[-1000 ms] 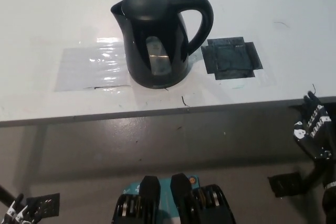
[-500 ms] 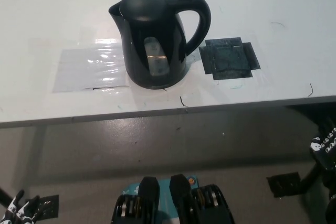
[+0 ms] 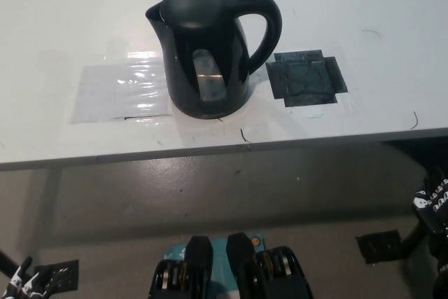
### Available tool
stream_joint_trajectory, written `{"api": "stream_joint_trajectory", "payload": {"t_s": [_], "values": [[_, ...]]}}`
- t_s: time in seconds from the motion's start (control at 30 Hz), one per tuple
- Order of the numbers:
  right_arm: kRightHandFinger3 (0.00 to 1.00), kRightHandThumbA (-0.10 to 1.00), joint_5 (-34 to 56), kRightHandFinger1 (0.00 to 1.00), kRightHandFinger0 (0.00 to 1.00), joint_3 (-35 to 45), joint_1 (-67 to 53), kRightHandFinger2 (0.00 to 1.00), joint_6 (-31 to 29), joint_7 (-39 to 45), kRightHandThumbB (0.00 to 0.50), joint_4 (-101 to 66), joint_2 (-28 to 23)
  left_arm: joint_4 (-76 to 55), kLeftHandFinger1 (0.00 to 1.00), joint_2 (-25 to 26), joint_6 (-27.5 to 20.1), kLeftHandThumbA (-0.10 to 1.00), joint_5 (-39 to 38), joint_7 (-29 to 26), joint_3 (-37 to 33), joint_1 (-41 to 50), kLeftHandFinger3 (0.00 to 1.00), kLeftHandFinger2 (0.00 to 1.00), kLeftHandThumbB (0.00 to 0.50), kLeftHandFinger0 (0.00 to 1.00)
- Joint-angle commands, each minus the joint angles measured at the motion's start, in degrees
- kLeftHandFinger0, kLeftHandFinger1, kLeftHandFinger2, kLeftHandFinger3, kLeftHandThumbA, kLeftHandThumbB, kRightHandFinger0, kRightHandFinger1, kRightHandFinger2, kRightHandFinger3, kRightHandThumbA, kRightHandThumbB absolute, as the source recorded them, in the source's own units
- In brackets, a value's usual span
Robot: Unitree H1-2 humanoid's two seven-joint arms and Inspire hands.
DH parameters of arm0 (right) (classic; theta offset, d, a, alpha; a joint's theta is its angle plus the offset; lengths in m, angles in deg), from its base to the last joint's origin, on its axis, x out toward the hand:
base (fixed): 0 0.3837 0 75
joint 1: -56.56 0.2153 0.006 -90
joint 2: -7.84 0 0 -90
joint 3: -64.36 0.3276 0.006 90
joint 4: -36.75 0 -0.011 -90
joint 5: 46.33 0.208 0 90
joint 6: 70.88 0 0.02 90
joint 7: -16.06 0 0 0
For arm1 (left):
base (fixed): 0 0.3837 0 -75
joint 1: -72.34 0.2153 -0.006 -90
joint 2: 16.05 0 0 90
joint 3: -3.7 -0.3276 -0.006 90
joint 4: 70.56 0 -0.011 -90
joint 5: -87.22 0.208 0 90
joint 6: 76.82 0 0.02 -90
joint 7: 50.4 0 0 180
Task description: The robot uses its right hand to push down on the lid of a kettle kept in the middle of the desk to close it
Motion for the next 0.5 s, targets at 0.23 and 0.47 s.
{"api": "stream_joint_trajectory", "payload": {"t_s": [0.23, 0.47], "values": [[1.00, -0.08, 0.70, 1.00, 1.00, 0.85, 1.84, 1.00, -0.55, -0.26, 0.000, -2.76, -0.84, 0.20, 1.00, -0.03, -3.48, 0.23, -0.61, 0.54, -0.36, -0.57, 1.00, 0.86, 0.269, 1.00], [1.00, -0.07, 1.47, 1.00, 1.00, 0.98, 1.58, 1.00, 0.84, 0.31, 0.000, -3.29, -0.96, 0.59, 1.00, 0.06, -3.64, 0.24, -0.68, 0.58, -0.56, -0.69, 1.00, 0.86, 0.288, 1.00]]}}
